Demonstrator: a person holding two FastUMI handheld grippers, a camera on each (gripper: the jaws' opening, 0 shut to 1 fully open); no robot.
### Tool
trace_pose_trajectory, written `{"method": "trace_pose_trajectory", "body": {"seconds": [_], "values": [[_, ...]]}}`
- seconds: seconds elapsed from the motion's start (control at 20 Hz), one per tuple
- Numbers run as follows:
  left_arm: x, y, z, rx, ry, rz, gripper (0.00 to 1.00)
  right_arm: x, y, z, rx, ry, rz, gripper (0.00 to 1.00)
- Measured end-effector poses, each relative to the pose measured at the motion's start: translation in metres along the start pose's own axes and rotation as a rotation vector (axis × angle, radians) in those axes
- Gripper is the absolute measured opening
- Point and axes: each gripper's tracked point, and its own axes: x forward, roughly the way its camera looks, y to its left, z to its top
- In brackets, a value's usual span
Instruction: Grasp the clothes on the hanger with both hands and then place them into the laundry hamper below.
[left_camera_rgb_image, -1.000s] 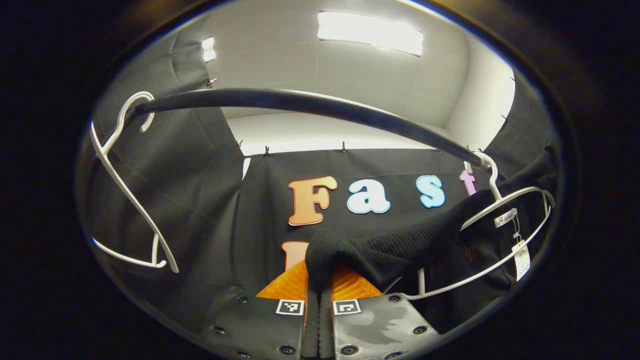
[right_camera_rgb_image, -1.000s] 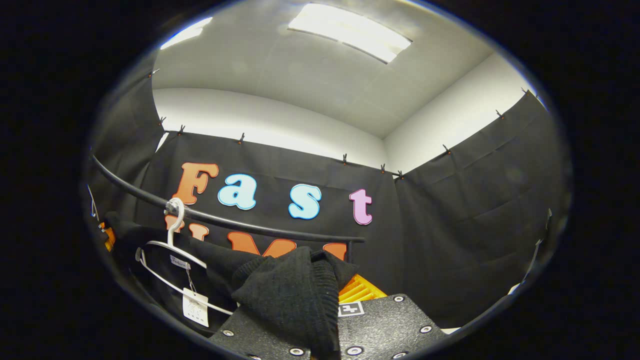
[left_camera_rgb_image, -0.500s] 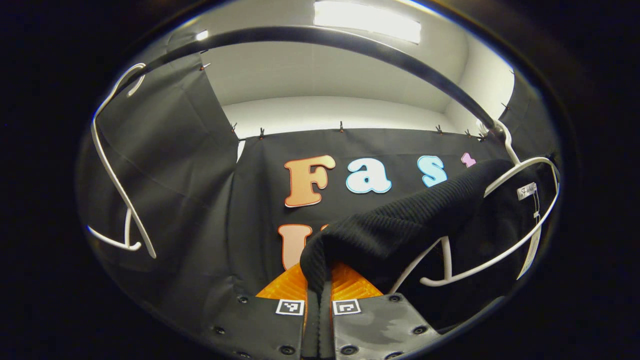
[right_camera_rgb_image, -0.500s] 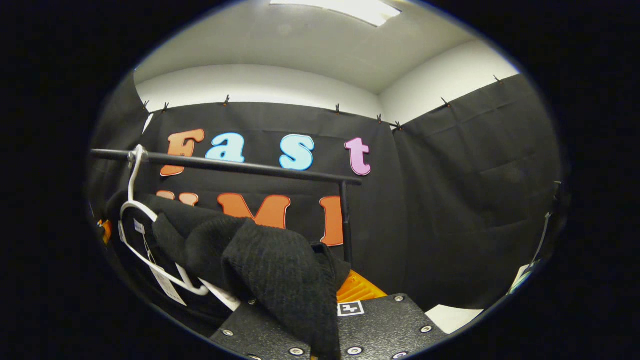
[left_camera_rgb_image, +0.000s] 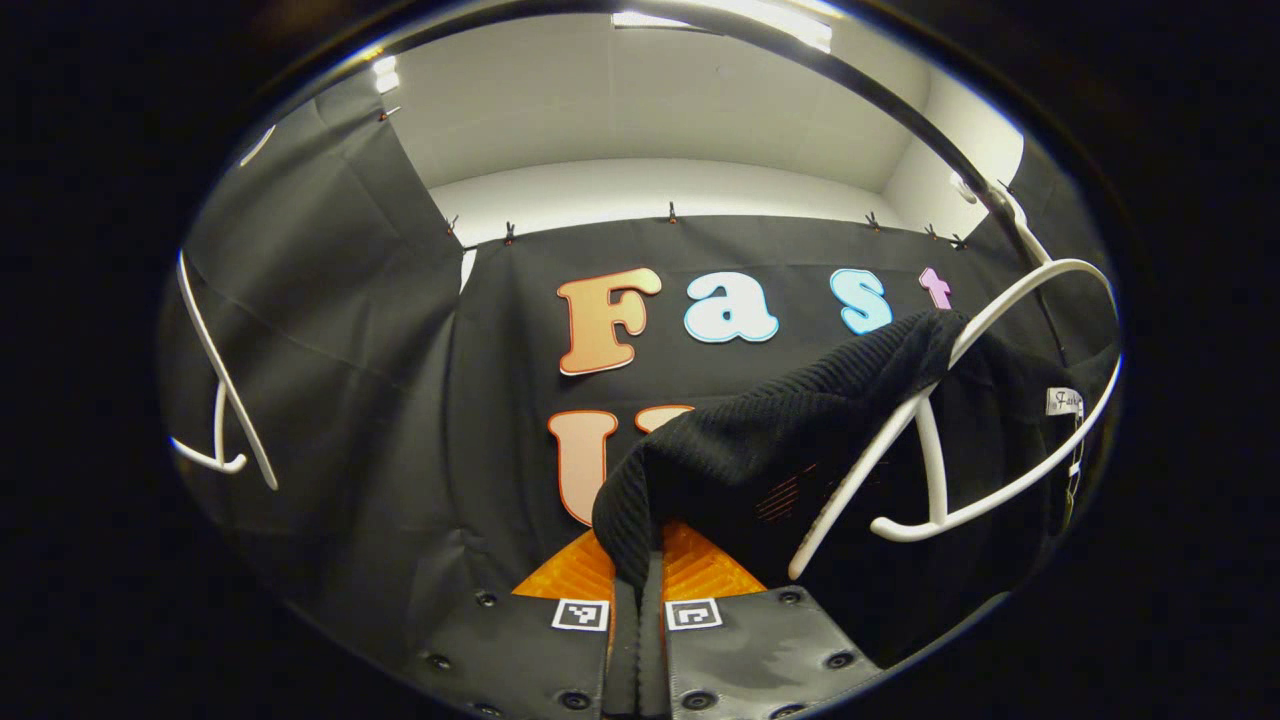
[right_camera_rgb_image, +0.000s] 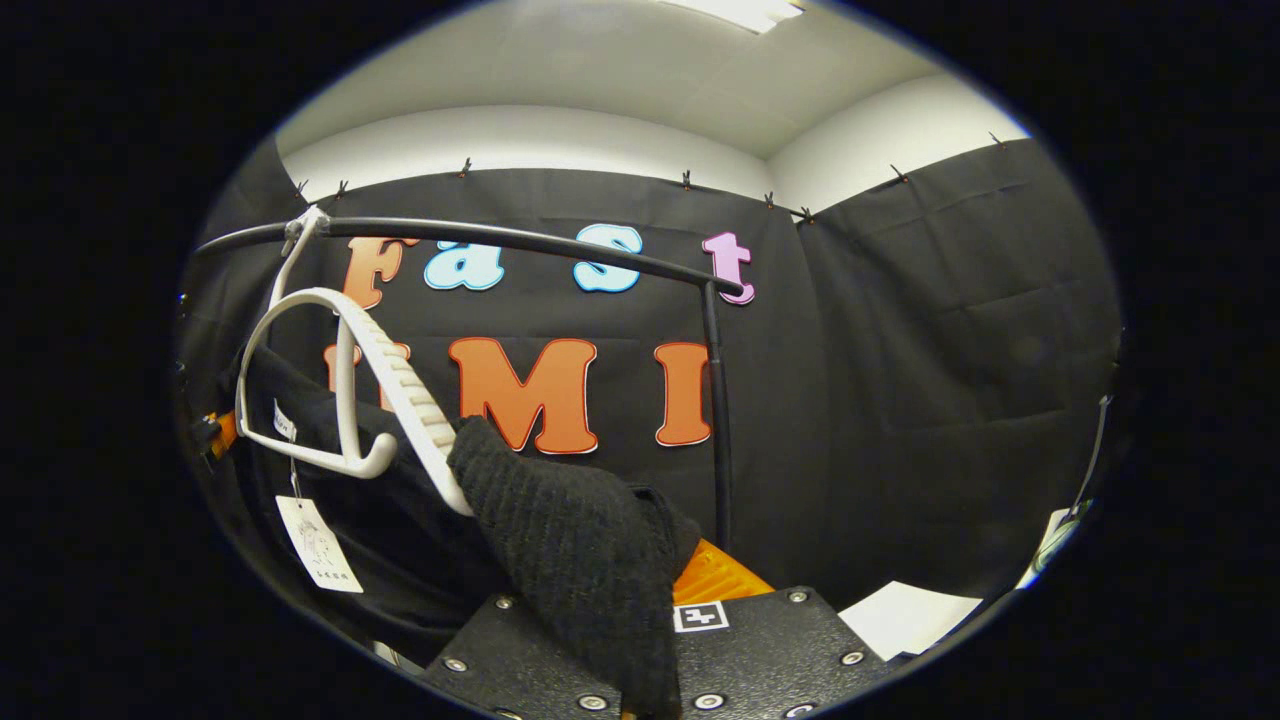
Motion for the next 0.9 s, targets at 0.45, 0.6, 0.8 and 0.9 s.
{"method": "trace_pose_trajectory", "body": {"seconds": [0.45, 0.6, 0.8, 0.9], "values": [[-0.037, 0.014, -0.013, 0.031, 0.055, 0.006, 0.07, -0.046, 0.015, -0.038, 0.085, 0.05, 0.043, 0.1], [-0.055, 0.011, -0.01, 0.066, 0.059, -0.01, 0.07, -0.06, 0.038, -0.053, 0.087, 0.077, 0.094, 0.09], [-0.079, 0.008, -0.015, 0.115, 0.08, -0.026, 0.07, -0.076, 0.073, -0.074, 0.058, 0.105, 0.159, 0.09], [-0.094, 0.002, -0.029, 0.114, 0.119, -0.045, 0.07, -0.085, 0.098, -0.089, 0.053, 0.133, 0.209, 0.09]]}}
